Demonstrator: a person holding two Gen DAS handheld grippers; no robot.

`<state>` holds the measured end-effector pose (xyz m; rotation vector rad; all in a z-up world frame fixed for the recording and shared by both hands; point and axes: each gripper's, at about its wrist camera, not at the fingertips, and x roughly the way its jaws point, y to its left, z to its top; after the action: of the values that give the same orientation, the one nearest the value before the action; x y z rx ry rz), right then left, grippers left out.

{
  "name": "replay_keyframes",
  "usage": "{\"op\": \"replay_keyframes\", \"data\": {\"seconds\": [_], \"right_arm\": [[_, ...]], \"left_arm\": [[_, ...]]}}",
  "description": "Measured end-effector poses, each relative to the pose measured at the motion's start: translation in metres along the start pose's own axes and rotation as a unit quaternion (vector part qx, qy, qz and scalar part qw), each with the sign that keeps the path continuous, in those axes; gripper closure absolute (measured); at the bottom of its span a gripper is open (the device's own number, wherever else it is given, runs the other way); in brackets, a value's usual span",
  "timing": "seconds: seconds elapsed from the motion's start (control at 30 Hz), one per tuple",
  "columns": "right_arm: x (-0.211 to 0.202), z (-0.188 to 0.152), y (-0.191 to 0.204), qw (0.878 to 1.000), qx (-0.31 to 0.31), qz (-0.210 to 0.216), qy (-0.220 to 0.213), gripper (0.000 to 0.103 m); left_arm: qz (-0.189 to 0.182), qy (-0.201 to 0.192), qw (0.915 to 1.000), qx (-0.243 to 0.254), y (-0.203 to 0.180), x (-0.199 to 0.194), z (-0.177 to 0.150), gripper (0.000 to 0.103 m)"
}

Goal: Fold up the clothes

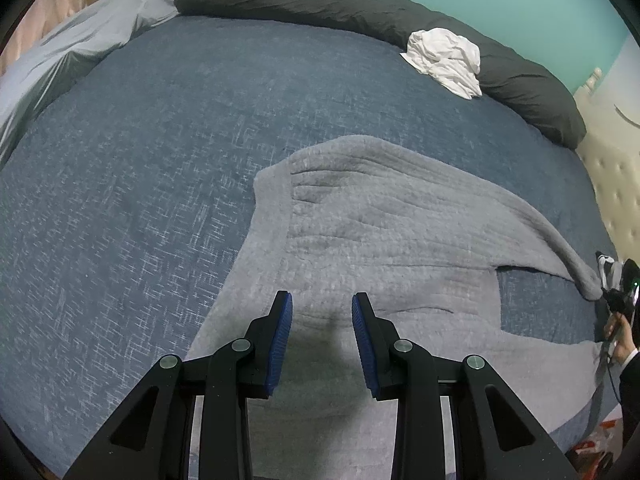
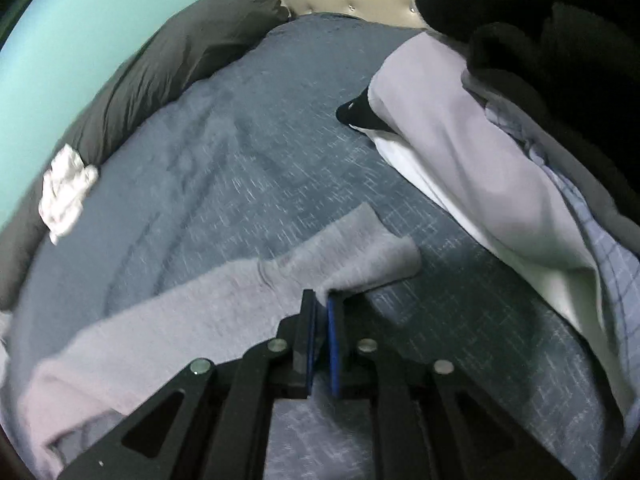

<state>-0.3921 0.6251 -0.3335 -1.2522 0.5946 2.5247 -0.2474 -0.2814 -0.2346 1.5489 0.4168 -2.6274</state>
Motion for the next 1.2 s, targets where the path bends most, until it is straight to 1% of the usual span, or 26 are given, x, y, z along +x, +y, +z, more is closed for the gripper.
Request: {"op": "replay_keyframes", "data": {"seconds": [0.1, 0.17, 0.27, 0.37, 0.47, 0.57, 0.67, 0.77, 0.8, 0.87, 0.93, 0.97, 1.07, 1.13, 1.2], "right_arm": [[-0.005, 0.002, 0.003, 1.0, -0.023, -0.012, -0.001, 0.095], [-0.013, 0.003, 0.006, 0.999, -0.042, -0.025, -0.003, 0.09], [-0.027, 0.001, 0.014, 0.997, -0.07, -0.042, -0.013, 0.087], [-0.043, -0.008, 0.018, 0.995, -0.091, -0.039, -0.018, 0.083], [-0.06, -0.016, 0.019, 0.997, -0.08, -0.017, -0.014, 0.081], [-0.074, -0.026, 0.021, 0.997, -0.075, 0.012, -0.005, 0.078], [-0.086, -0.04, 0.031, 0.995, -0.085, 0.047, 0.015, 0.077], [-0.095, -0.055, 0.045, 0.992, -0.099, 0.073, 0.029, 0.076], [-0.098, -0.059, 0.049, 0.991, -0.102, 0.082, 0.033, 0.076], [-0.104, -0.069, 0.057, 0.988, -0.106, 0.098, 0.045, 0.075], [-0.108, -0.08, 0.066, 0.985, -0.112, 0.115, 0.061, 0.073], [-0.109, -0.085, 0.07, 0.983, -0.116, 0.121, 0.072, 0.069], [-0.114, -0.102, 0.077, 0.979, -0.125, 0.128, 0.098, 0.064], [-0.117, -0.111, 0.074, 0.978, -0.117, 0.132, 0.112, 0.059], [-0.122, -0.117, 0.066, 0.979, -0.102, 0.128, 0.122, 0.058]], "left_arm": [[0.003, -0.002, 1.0, -0.007, 0.006, -0.001, 0.002, 0.069], [0.004, -0.001, 0.9999, -0.01, 0.01, -0.001, 0.001, 0.069], [0.008, 0.004, 0.9998, -0.016, 0.02, 0.002, -0.004, 0.069], [0.019, 0.01, 0.9995, -0.022, 0.033, 0.007, -0.011, 0.069], [0.021, 0.015, 0.9991, -0.035, 0.047, 0.009, -0.019, 0.069], [0.03, 0.019, 0.9988, -0.034, 0.059, 0.008, -0.03, 0.069], [0.034, 0.023, 0.9981, -0.047, 0.073, 0.006, -0.041, 0.069], [0.029, 0.029, 0.9975, -0.057, 0.086, 0.003, -0.053, 0.068], [0.027, 0.031, 0.9974, -0.058, 0.089, 0.002, -0.056, 0.067], [0.023, 0.036, 0.9972, -0.062, 0.096, 0.002, -0.063, 0.058], [0.017, 0.04, 0.9968, -0.068, 0.103, 0.002, -0.07, 0.057], [0.014, 0.04, 0.9966, -0.07, 0.106, 0.001, -0.073, 0.057], [0.003, 0.04, 0.9961, -0.079, 0.114, -0.001, -0.081, 0.057], [-0.003, 0.038, 0.9957, -0.085, 0.118, -0.002, -0.086, 0.057], [-0.011, 0.037, 0.9949, -0.094, 0.122, -0.002, -0.09, 0.057]]}}
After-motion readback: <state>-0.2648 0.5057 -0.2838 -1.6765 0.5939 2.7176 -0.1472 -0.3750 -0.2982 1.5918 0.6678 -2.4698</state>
